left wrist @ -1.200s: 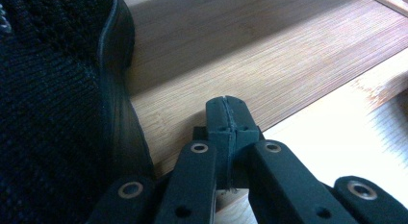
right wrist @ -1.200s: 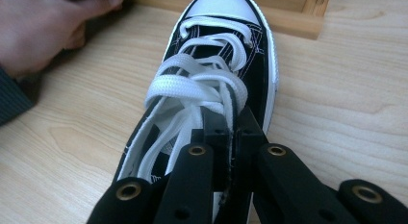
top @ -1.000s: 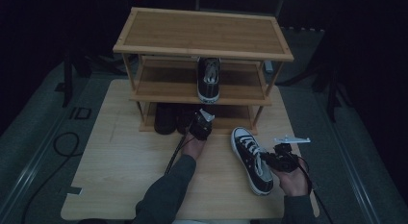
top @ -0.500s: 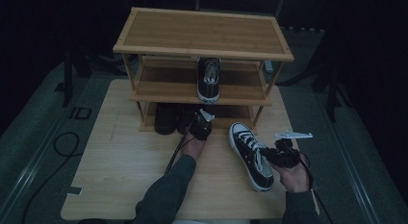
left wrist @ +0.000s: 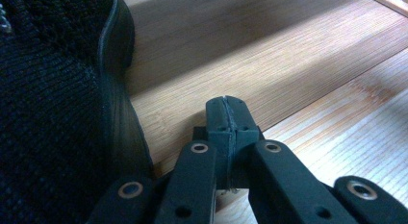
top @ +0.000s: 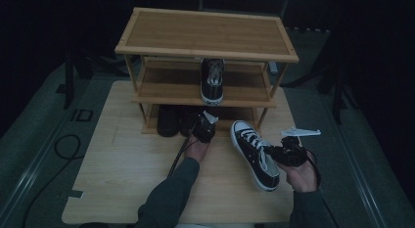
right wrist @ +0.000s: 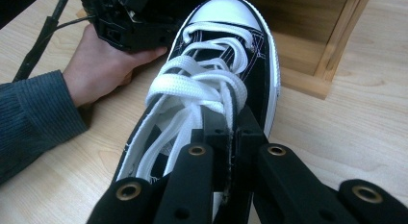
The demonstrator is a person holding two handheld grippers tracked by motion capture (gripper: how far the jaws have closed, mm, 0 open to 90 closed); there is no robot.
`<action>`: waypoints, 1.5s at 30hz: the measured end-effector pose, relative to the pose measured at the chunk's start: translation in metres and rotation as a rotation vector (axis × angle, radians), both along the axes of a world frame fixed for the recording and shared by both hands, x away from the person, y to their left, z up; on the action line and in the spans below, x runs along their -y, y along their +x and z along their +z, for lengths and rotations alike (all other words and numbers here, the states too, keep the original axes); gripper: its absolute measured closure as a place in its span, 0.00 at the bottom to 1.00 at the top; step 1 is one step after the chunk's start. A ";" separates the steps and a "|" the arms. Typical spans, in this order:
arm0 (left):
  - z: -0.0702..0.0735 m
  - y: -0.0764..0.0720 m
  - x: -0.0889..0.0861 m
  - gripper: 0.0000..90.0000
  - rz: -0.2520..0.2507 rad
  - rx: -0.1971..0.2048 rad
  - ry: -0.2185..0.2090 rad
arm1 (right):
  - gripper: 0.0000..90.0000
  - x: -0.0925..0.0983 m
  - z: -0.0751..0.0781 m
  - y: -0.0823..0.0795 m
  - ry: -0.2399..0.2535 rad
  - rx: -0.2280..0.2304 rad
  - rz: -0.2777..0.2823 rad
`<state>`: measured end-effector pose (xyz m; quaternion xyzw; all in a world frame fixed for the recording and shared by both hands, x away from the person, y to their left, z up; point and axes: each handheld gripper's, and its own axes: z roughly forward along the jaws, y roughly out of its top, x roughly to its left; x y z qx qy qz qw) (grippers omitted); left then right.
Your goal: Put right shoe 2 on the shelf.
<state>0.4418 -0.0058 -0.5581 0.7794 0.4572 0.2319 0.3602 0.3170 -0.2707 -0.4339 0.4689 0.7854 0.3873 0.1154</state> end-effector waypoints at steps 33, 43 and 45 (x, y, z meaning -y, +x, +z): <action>0.000 0.000 0.000 1.00 0.003 0.001 -0.006 | 0.98 -0.003 0.044 0.002 0.022 0.033 0.119; 0.000 0.000 0.000 1.00 0.006 0.003 -0.011 | 0.98 -0.004 0.056 0.003 0.019 0.042 0.165; 0.000 0.000 0.000 1.00 0.006 0.003 -0.011 | 0.98 -0.005 0.059 0.003 0.019 0.045 0.170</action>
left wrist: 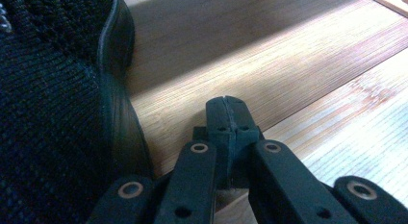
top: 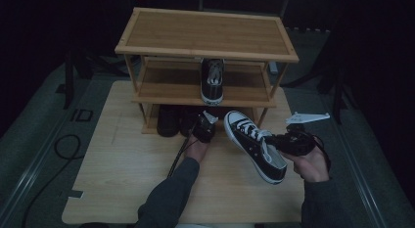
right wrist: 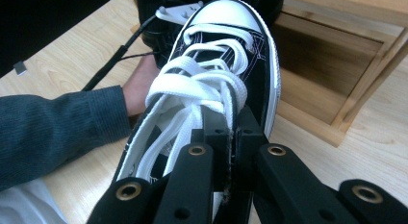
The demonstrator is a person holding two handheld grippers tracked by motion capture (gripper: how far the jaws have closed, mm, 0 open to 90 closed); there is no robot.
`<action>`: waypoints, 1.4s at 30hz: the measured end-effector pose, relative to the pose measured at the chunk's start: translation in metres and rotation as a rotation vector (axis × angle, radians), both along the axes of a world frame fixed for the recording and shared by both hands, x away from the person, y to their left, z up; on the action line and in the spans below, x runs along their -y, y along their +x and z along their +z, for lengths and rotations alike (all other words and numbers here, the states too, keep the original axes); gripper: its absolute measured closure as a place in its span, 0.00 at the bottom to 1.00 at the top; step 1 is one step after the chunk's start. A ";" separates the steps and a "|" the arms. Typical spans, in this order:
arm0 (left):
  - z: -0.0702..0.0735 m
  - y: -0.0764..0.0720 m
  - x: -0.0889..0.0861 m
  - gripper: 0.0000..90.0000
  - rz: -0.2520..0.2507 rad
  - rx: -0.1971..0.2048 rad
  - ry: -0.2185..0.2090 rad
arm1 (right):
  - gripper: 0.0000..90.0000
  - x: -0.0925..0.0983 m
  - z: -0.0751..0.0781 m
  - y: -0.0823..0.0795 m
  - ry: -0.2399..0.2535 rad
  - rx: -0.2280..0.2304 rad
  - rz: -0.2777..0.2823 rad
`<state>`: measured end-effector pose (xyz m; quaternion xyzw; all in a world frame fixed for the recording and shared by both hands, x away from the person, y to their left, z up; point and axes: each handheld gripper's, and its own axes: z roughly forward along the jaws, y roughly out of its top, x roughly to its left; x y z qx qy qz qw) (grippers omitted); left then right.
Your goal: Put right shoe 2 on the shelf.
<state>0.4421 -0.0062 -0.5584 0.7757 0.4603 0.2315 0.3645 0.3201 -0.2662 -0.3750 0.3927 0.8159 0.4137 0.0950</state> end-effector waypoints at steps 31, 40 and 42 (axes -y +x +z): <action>0.000 0.000 0.000 1.00 -0.005 -0.003 0.006 | 0.98 -0.010 0.053 0.022 -0.013 0.086 -0.038; 0.000 0.000 -0.001 1.00 -0.008 -0.004 0.008 | 0.98 -0.020 0.054 0.052 -0.036 0.091 -0.102; 0.000 0.000 -0.001 1.00 -0.008 -0.004 0.009 | 0.98 -0.023 0.054 0.059 -0.043 0.093 -0.119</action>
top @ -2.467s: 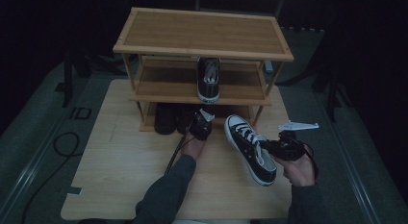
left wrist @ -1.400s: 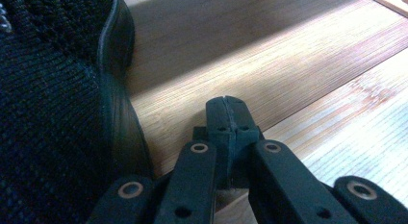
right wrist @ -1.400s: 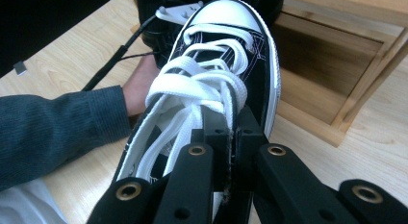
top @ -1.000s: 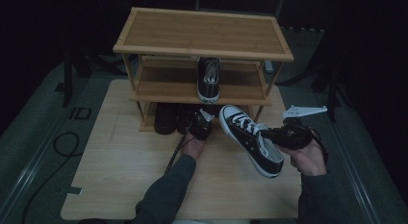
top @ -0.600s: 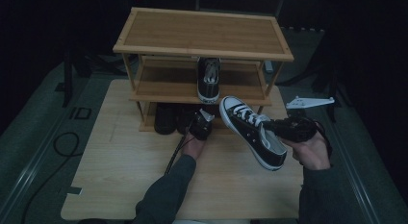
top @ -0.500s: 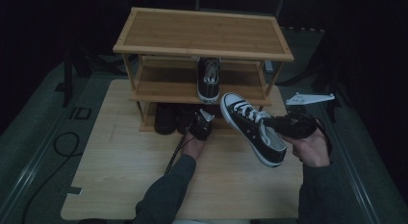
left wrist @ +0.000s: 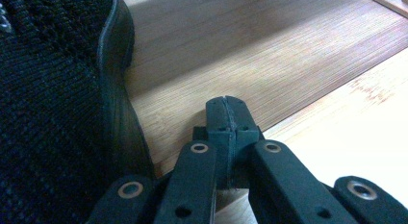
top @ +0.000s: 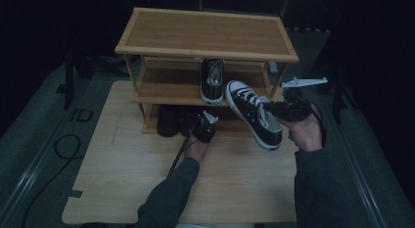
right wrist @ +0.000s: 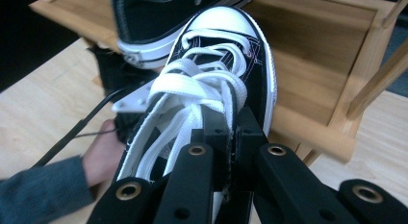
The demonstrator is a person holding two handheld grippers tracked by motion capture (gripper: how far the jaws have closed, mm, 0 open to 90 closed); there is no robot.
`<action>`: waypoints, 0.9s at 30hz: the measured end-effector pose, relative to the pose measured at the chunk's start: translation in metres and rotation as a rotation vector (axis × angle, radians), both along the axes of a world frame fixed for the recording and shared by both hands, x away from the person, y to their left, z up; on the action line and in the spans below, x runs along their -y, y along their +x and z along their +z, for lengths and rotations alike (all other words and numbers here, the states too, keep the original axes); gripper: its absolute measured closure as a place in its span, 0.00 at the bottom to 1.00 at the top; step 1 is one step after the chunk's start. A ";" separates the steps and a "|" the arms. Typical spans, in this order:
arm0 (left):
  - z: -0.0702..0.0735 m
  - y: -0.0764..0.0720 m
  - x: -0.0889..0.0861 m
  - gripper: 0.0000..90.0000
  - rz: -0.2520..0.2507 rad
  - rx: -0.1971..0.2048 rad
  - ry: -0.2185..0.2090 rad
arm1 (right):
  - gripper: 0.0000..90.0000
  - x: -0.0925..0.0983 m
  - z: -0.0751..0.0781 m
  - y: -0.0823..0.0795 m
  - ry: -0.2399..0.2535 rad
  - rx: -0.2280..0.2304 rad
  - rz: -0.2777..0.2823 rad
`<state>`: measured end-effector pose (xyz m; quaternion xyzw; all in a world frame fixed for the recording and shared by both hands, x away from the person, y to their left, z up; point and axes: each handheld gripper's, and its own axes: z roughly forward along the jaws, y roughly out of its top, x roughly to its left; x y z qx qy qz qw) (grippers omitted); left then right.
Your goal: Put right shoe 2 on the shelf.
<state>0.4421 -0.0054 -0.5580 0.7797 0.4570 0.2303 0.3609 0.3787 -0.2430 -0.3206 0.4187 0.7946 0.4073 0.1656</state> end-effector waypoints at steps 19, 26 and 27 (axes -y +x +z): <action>0.000 0.000 0.000 1.00 0.000 -0.001 -0.002 | 0.98 -0.023 -0.004 0.043 0.037 0.009 -0.129; 0.000 0.000 0.000 1.00 -0.001 -0.001 -0.002 | 0.97 -0.026 -0.009 0.050 0.049 0.008 -0.150; 0.000 0.000 0.000 1.00 0.000 0.000 -0.001 | 0.97 -0.025 -0.010 0.052 0.062 0.002 -0.145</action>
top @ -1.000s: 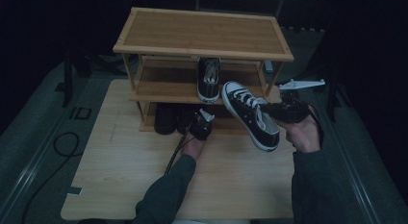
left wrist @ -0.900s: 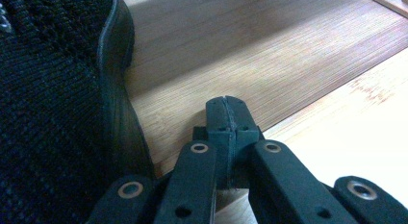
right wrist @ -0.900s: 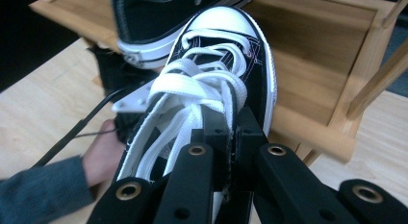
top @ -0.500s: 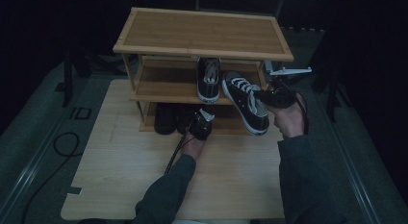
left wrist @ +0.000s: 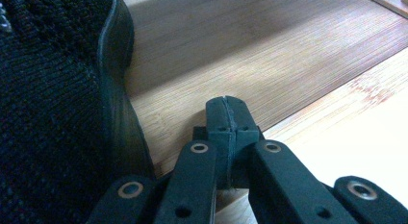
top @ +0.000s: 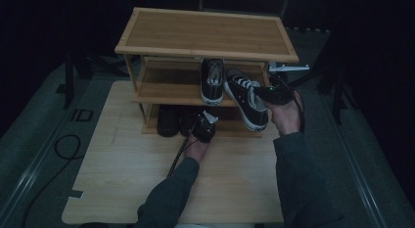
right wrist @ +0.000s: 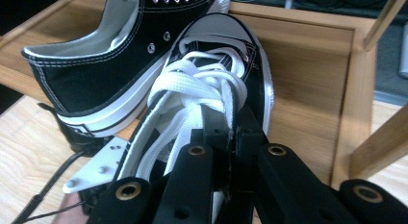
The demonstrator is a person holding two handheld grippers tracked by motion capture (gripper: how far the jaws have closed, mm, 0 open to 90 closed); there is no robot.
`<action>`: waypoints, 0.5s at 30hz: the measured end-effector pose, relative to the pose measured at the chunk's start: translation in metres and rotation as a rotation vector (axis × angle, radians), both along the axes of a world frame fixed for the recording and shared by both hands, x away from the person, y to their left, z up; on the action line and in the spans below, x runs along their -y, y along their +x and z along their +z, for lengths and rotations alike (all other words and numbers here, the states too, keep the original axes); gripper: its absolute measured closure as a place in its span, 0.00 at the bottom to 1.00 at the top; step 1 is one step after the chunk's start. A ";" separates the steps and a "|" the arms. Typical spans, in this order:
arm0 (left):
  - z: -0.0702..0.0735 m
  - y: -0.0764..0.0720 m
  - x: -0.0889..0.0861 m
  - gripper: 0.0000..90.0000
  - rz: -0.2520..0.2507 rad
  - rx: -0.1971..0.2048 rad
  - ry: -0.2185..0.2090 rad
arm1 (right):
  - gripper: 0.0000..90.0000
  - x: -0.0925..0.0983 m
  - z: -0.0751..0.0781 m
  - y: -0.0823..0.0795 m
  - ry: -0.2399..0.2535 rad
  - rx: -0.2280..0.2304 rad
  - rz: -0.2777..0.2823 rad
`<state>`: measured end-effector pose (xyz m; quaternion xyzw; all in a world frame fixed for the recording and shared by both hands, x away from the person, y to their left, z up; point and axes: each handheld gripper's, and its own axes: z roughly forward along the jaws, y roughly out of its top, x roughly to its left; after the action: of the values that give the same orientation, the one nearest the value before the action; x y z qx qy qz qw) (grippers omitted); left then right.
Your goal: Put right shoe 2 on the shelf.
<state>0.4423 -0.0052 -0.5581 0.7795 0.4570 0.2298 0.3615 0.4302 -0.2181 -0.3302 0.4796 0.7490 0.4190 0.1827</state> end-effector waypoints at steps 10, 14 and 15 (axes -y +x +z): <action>0.000 0.000 0.000 1.00 -0.002 -0.001 -0.002 | 0.84 0.004 0.001 0.000 0.006 -0.008 0.002; 0.000 0.000 0.000 1.00 0.000 0.001 0.001 | 0.81 0.006 0.005 -0.005 0.009 0.012 0.007; 0.000 0.000 0.000 1.00 0.000 0.001 0.002 | 0.79 0.007 0.007 -0.007 0.013 0.015 0.009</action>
<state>0.4423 -0.0053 -0.5581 0.7798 0.4566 0.2305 0.3609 0.4236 -0.2248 -0.3235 0.4741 0.7471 0.4282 0.1836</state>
